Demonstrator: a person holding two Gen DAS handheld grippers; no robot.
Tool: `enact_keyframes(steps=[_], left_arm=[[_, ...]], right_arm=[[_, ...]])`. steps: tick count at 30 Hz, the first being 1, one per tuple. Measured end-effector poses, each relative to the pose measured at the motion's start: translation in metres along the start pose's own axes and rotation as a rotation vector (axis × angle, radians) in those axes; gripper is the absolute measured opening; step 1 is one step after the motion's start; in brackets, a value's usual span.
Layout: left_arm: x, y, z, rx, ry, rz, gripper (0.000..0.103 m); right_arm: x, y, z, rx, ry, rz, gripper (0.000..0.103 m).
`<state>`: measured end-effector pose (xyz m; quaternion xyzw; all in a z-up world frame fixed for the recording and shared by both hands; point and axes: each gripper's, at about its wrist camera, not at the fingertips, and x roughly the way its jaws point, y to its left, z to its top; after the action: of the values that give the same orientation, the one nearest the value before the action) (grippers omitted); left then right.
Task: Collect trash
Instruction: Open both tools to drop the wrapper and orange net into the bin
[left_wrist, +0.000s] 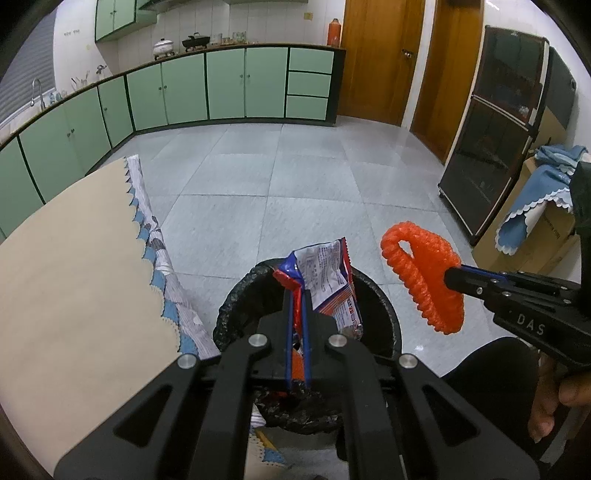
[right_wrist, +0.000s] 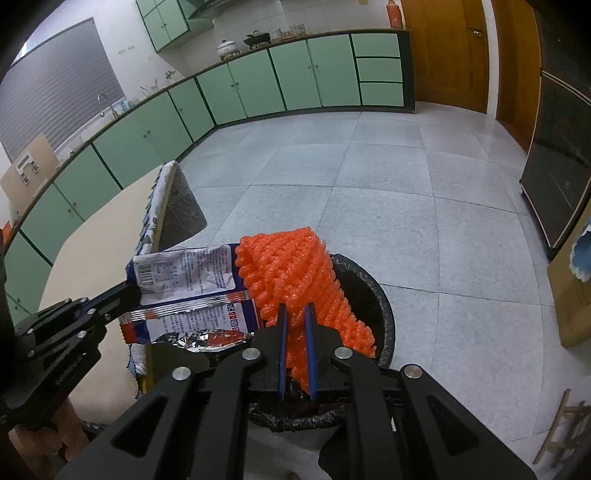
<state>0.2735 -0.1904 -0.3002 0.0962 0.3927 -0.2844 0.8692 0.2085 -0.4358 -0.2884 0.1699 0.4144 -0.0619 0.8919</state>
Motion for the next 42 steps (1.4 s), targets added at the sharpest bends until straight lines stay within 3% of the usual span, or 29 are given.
enact_keyframes(steps=[12, 22, 25, 26, 27, 29, 30, 31, 38, 42], left_arm=[[0.021, 0.001, -0.001, 0.002, 0.047, 0.018, 0.003], [0.046, 0.002, 0.01, 0.005, 0.083, 0.034, 0.004], [0.055, 0.004, 0.01, -0.01, 0.103, 0.031, 0.009], [0.059, 0.006, 0.01, -0.019, 0.109, 0.032, 0.009], [0.063, 0.008, 0.01, -0.023, 0.117, 0.033, 0.012], [0.069, 0.009, 0.01, -0.023, 0.131, 0.041, 0.035], [0.07, 0.01, 0.009, -0.026, 0.128, 0.049, 0.056], [0.071, 0.01, 0.009, -0.027, 0.121, 0.054, 0.061], [0.075, 0.01, 0.007, -0.024, 0.126, 0.054, 0.063], [0.058, 0.013, 0.005, -0.029, 0.096, 0.074, 0.079]], right_arm=[[0.017, -0.001, 0.0, 0.005, 0.039, -0.006, 0.009], [0.056, 0.002, 0.005, -0.009, 0.096, -0.012, 0.01], [0.07, -0.003, 0.005, 0.023, 0.118, -0.03, 0.021], [0.075, -0.004, 0.005, 0.026, 0.124, -0.032, 0.031], [0.078, -0.005, 0.005, 0.029, 0.13, -0.032, 0.038], [0.082, -0.006, 0.002, 0.03, 0.137, -0.031, 0.039], [0.082, -0.007, 0.001, 0.028, 0.138, -0.031, 0.039], [0.082, -0.007, 0.0, 0.029, 0.138, -0.032, 0.039], [0.073, -0.016, -0.002, 0.057, 0.131, -0.029, 0.039], [0.059, -0.012, 0.0, 0.051, 0.105, -0.027, 0.049]])
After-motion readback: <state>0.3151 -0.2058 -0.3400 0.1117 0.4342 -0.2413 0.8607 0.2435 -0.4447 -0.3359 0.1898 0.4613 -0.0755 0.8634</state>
